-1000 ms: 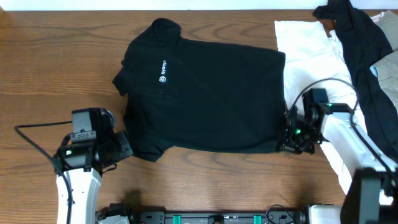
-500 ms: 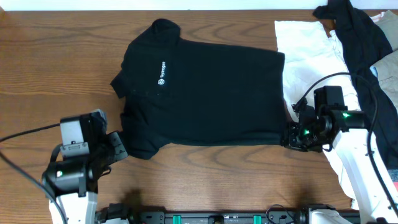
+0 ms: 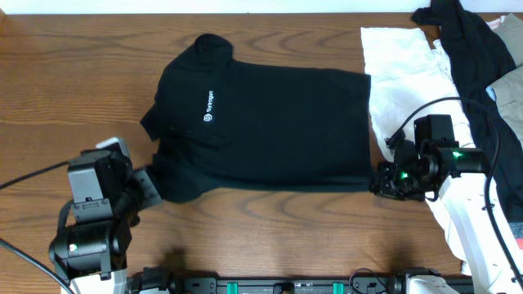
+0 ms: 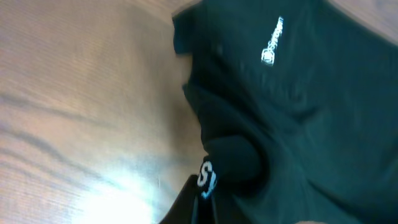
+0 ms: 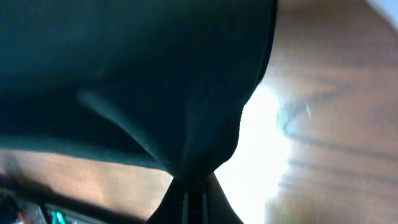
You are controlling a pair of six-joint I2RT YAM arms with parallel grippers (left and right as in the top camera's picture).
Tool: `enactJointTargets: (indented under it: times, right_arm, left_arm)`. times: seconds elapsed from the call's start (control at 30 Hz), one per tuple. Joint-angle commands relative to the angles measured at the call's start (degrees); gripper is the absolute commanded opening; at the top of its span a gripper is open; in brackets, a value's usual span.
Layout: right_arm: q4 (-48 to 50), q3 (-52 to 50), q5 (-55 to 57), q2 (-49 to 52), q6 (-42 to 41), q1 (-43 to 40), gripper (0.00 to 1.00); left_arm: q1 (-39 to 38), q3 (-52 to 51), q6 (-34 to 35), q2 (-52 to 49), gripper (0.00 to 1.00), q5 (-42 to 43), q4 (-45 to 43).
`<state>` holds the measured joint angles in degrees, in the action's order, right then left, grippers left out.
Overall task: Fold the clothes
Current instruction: 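Lift both hem corners and fold the bottom half up toward the collar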
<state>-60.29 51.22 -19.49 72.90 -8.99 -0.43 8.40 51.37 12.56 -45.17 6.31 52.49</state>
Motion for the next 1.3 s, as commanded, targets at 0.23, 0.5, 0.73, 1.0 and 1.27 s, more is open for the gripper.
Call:
enactJointTargets:
  times: [0.23, 0.5, 0.73, 1.0, 1.27]
  right_arm:
    - [12.0, 0.9, -1.4, 1.4, -3.2, 0.1, 0.01]
    - [20.4, 0.9, -1.7, 7.3, -3.2, 0.1, 0.01]
    - [28.4, 1.5, -3.9, 11.7, -3.2, 0.1, 0.01]
    - [35.6, 2.3, -6.5, 13.3, -5.4, 0.1, 0.01]
    - [41.5, 2.3, -6.4, 16.1, -6.9, 0.1, 0.01]
  left_arm:
    - [-0.1, 1.4, 2.6, -6.8, 0.06, -4.4, -12.3]
    - [-0.1, 1.4, 2.6, -17.6, 0.06, -4.0, -18.4]
    - [-0.1, 1.4, 2.6, -22.5, 0.06, -3.8, -24.7]
    - [-0.1, 1.4, 2.6, -28.0, 0.06, -3.2, -27.7]
    - [-0.1, 1.4, 2.6, -33.3, 0.06, -0.8, -35.1]
